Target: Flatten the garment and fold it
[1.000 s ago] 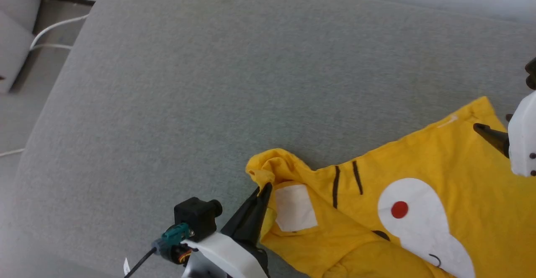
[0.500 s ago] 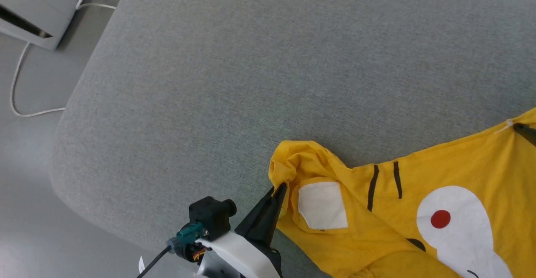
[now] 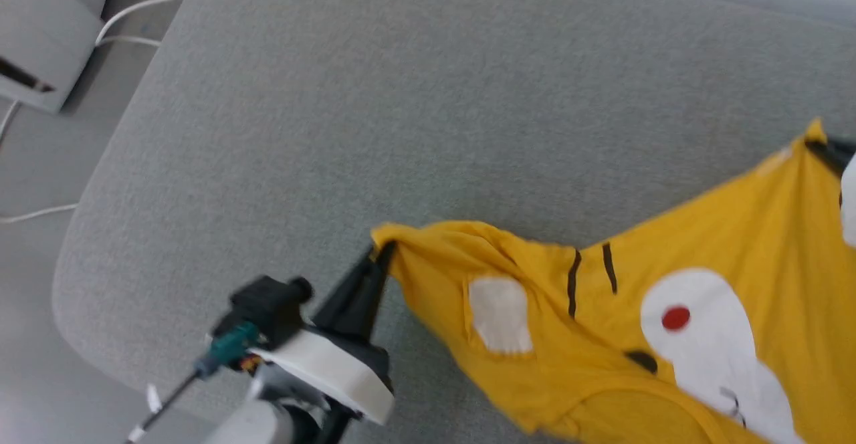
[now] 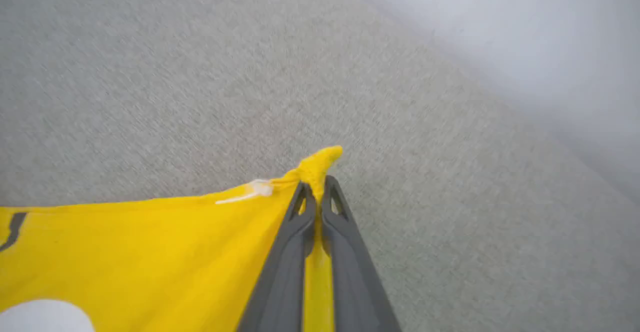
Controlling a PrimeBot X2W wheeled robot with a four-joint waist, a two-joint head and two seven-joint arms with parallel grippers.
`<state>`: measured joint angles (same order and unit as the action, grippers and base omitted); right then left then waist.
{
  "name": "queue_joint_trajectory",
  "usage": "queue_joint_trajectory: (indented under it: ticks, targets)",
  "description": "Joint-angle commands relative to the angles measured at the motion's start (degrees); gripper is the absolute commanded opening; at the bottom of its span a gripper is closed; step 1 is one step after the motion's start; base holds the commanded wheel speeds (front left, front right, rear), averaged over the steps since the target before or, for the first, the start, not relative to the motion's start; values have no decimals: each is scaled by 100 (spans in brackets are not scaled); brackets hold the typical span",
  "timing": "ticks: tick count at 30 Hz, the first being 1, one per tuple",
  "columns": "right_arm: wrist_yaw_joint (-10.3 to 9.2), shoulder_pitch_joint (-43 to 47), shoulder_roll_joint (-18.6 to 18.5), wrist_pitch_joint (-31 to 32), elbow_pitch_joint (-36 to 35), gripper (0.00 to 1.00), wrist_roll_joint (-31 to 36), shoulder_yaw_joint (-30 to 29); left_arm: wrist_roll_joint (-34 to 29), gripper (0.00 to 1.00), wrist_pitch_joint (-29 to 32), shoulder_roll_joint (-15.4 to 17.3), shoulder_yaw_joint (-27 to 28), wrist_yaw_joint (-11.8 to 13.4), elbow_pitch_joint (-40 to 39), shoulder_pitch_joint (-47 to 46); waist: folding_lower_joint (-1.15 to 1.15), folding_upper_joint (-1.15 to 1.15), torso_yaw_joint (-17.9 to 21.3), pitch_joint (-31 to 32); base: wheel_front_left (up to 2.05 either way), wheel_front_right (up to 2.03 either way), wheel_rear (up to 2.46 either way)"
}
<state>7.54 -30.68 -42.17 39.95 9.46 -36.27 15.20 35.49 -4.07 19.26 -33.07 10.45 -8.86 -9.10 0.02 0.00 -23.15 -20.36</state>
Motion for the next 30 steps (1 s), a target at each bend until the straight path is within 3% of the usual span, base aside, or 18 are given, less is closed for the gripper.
queue_joint_trajectory:
  ticks: [1,7,12,19,30]
  targets:
    - [-5,-194,-49,-201,-119,0,-15,28,-67,0,-2,100,91,63,-114,-140,-2,0,379,393,0,0,0]
    - [-5,-674,-341,-1126,-633,0,-171,113,-23,0,74,464,696,184,-1062,-559,-2,0,908,901,0,0,0]
    - [-5,-1000,-368,-1529,-1078,0,-264,12,-15,0,201,734,1261,338,-1750,-1042,-2,0,1378,1240,0,0,0]
    - [-5,-1305,-385,-1689,-1849,0,-373,-100,-93,0,382,1231,1976,448,-2200,-1644,-2,0,1935,1456,0,0,0]
    - [-5,-1701,-424,-1433,-2504,0,-501,-506,-164,0,730,1776,2602,408,-2274,-2961,-2,0,2409,1327,0,0,0]
